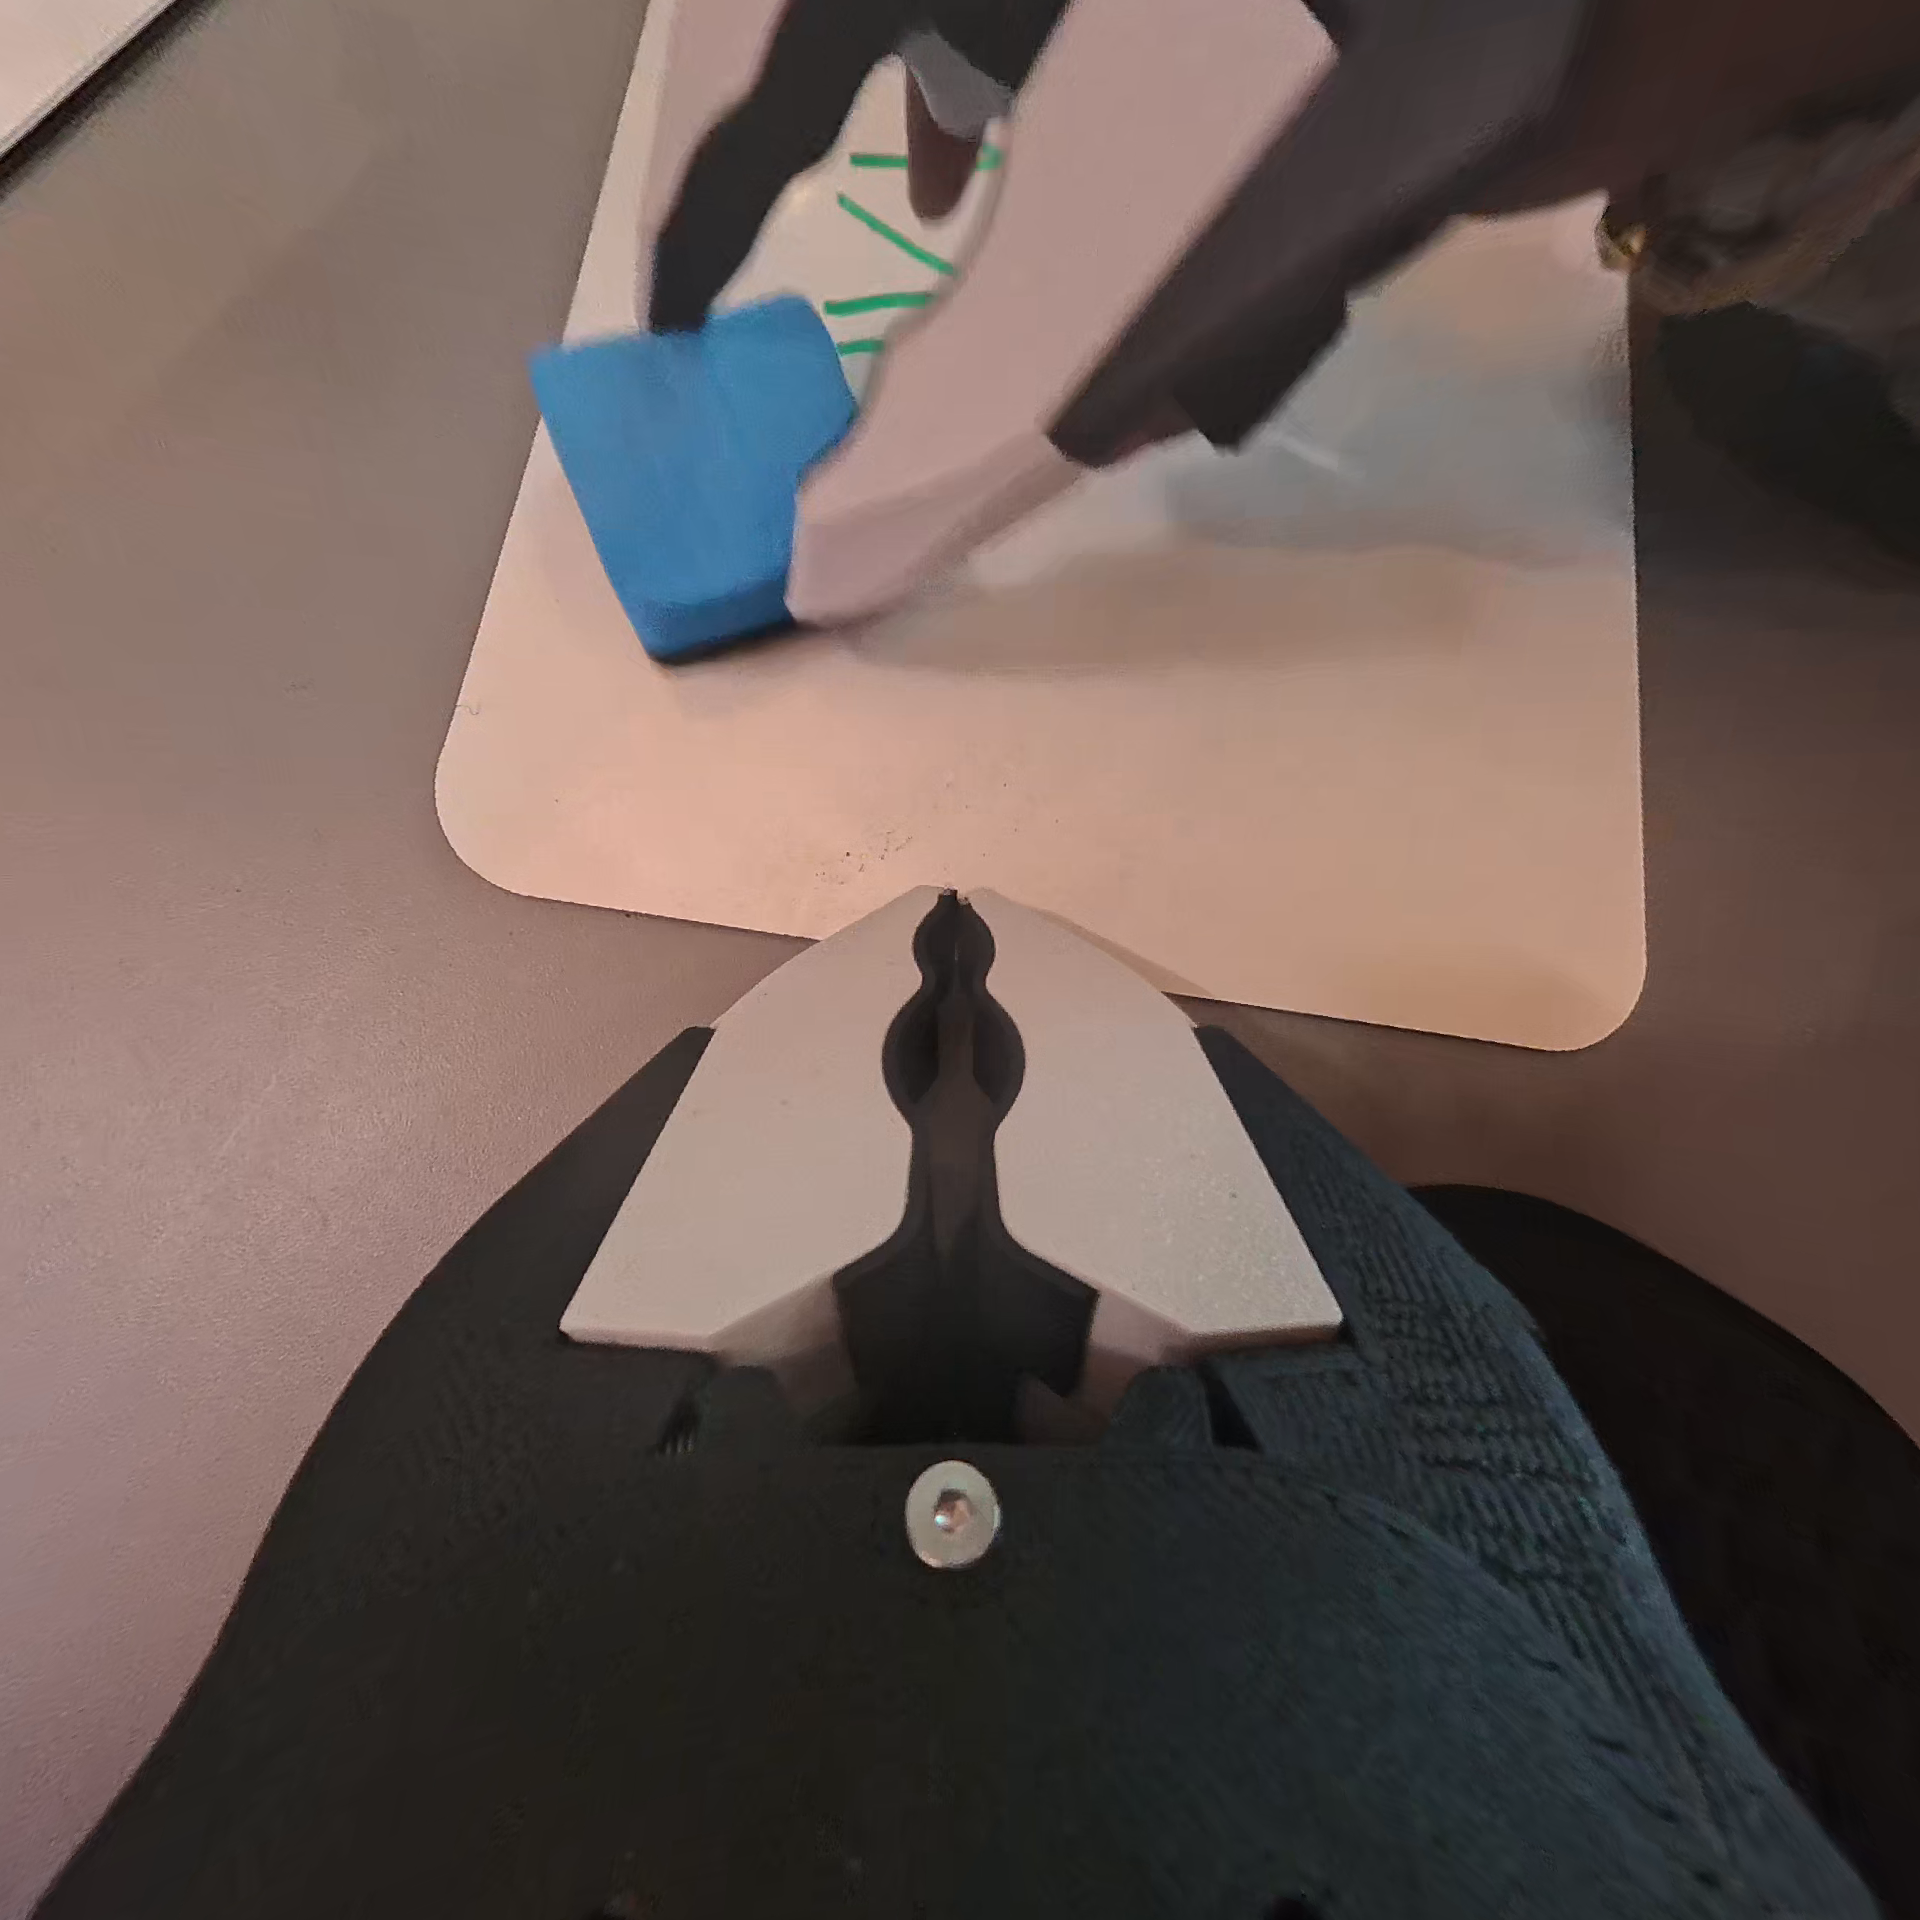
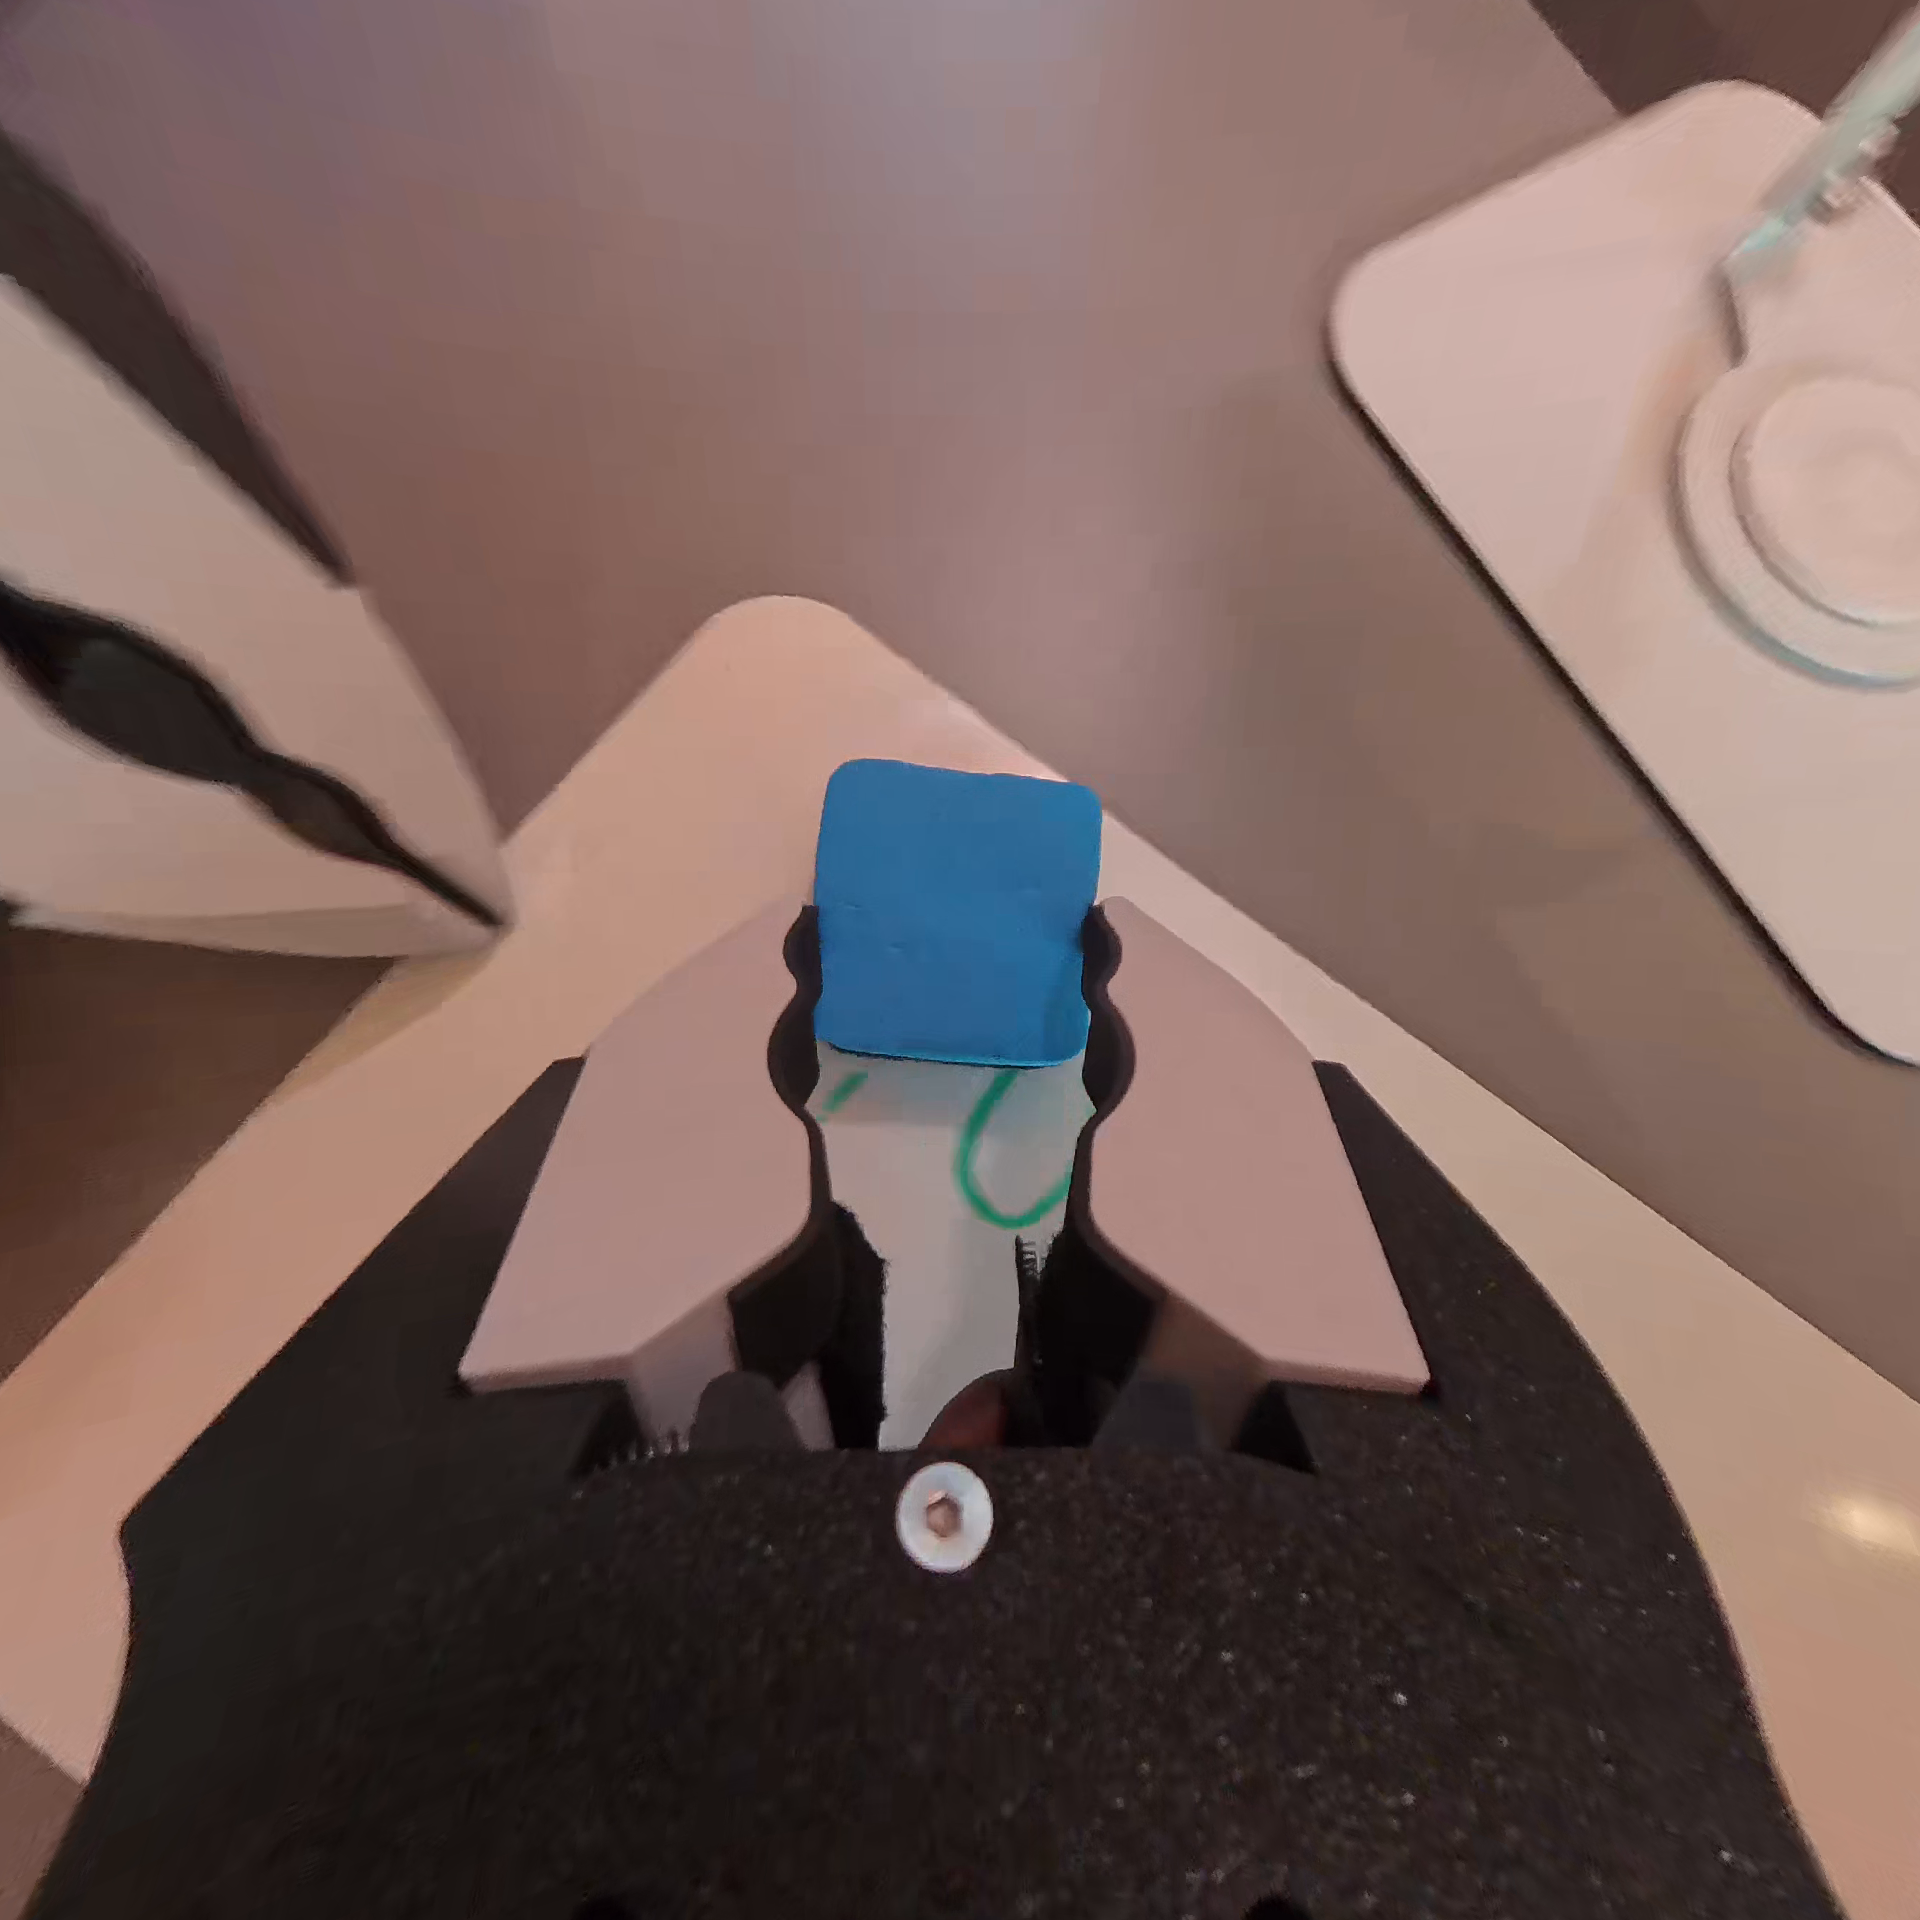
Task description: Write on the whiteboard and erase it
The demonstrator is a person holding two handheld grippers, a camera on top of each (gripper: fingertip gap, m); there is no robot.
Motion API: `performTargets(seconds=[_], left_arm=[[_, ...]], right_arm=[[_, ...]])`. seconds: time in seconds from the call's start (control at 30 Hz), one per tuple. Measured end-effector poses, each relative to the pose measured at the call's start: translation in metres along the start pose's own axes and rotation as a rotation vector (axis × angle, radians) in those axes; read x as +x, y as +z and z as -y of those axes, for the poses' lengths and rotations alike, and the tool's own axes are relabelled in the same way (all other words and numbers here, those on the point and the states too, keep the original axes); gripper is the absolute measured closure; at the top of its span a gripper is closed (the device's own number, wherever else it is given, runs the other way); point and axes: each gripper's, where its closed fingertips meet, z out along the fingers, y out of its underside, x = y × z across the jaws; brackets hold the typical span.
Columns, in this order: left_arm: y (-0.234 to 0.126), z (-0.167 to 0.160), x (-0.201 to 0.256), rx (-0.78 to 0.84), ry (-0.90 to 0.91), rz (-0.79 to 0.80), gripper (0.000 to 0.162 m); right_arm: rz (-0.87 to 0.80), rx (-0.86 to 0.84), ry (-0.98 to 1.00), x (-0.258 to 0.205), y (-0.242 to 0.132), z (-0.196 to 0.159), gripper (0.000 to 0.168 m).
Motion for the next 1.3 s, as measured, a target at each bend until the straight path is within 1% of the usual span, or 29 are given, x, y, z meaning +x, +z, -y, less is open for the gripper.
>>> performTargets(seconds=[0.07,0.1,0.13,0.2,0.23,0.27,0.3,0.33,0.37,0.4,0.43,0.47,0.5,0.53,0.6,0.63,0.7,0.73,0.8,0.9,0.93,0.97,1.0,1.1,1.17,1.23,1.27,1.3], left_arm=[[0.0,0.0,0.0,0.002,-0.003,-0.002,0.161],[0.0,0.0,0.0,0.003,-0.003,-0.003,0.161],[0.0,0.0,0.0,0.003,-0.004,-0.004,0.161],[0.0,0.0,0.0,0.002,-0.002,-0.004,0.16],[0.0,0.0,0.0,0.001,-0.001,-0.003,0.16],[0.0,0.0,0.0,0.001,0.0,-0.002,0.16],[0.0,0.0,0.0,0.001,0.001,-0.003,0.161],[0.0,0.0,0.0,0.004,-0.002,-0.006,0.161],[0.0,0.0,0.0,0.005,-0.006,-0.009,0.161],[0.0,0.0,0.0,0.005,-0.007,-0.01,0.161],[0.0,0.0,0.0,0.005,-0.006,-0.01,0.161],[0.0,0.0,0.0,0.006,-0.006,-0.01,0.161],[0.0,0.0,0.0,0.006,-0.007,-0.009,0.161],[0.0,0.0,0.0,0.005,-0.005,-0.006,0.161],[0.0,0.0,0.0,0.004,0.001,-0.001,0.16],[0.0,0.0,0.0,0.004,0.005,0.0,0.16],[0.0,0.001,0.001,0.005,0.005,-0.007,0.16],[0.0,0.001,0.001,0.003,0.006,-0.008,0.16],[0.0,0.001,0.001,0.005,0.002,-0.011,0.161],[0.0,0.001,0.001,0.006,0.003,-0.008,0.161],[0.0,0.001,0.001,0.007,0.001,-0.008,0.161],[0.0,0.0,0.001,0.008,0.002,-0.006,0.161],[0.001,0.001,0.001,0.008,0.003,-0.005,0.16],[0.0,0.0,0.001,0.007,0.01,0.003,0.16],[0.001,0.001,0.001,0.005,0.012,0.003,0.16],[0.001,0.001,0.001,0.005,0.009,-0.002,0.161],[0.001,0.001,0.001,0.006,0.01,-0.003,0.161],[0.001,0.001,0.001,0.006,0.011,-0.003,0.161]], right_arm=[[0.114,0.006,-0.065,-0.03,-0.004,-0.002,0.119],[0.123,-0.005,-0.088,-0.029,-0.009,-0.008,0.119],[0.103,-0.019,-0.052,-0.015,-0.014,-0.015,0.119],[-0.045,-0.043,0.071,0.037,-0.023,-0.029,0.119],[-0.074,-0.038,0.129,0.05,-0.024,-0.033,0.12],[-0.087,-0.027,0.153,0.053,-0.023,-0.031,0.119],[-0.107,-0.023,0.14,0.049,-0.021,-0.028,0.119],[-0.079,-0.012,0.108,0.034,-0.017,-0.022,0.119],[-0.003,0.008,0.068,0.01,-0.013,-0.015,0.119],[0.036,0.017,0.012,-0.007,-0.012,-0.012,0.119],[0.041,0.008,-0.024,-0.01,-0.014,-0.013,0.119],[0.057,-0.004,-0.003,-0.005,-0.017,-0.018,0.119],[0.029,-0.014,0.038,0.012,-0.022,-0.025,0.119],[-0.048,-0.025,0.08,0.038,-0.029,-0.036,0.119],[-0.173,-0.036,0.225,0.089,-0.049,-0.062,0.119],[-0.231,-0.037,0.281,0.108,-0.058,-0.073,0.119],[-0.271,-0.026,0.325,0.119,-0.063,-0.08,0.119],[-0.281,-0.027,0.311,0.114,-0.061,-0.076,0.119],[-0.157,0.01,0.25,0.076,-0.044,-0.055,0.119],[0.016,0.042,0.072,0.008,-0.022,-0.025,0.119],[0.019,0.022,0.028,0.004,-0.023,-0.025,0.119],[0.021,0.003,0.028,0.009,-0.026,-0.029,0.119],[-0.017,-0.013,0.074,0.028,-0.031,-0.036,0.119],[-0.274,-0.056,0.316,0.117,-0.068,-0.086,0.119],[-0.388,-0.076,0.438,0.151,-0.093,-0.116,0.119],[-0.402,-0.052,0.477,0.152,-0.097,-0.121,0.119],[-0.392,-0.049,0.452,0.145,-0.093,-0.115,0.119],[-0.334,-0.039,0.42,0.131,-0.084,-0.104,0.119]])
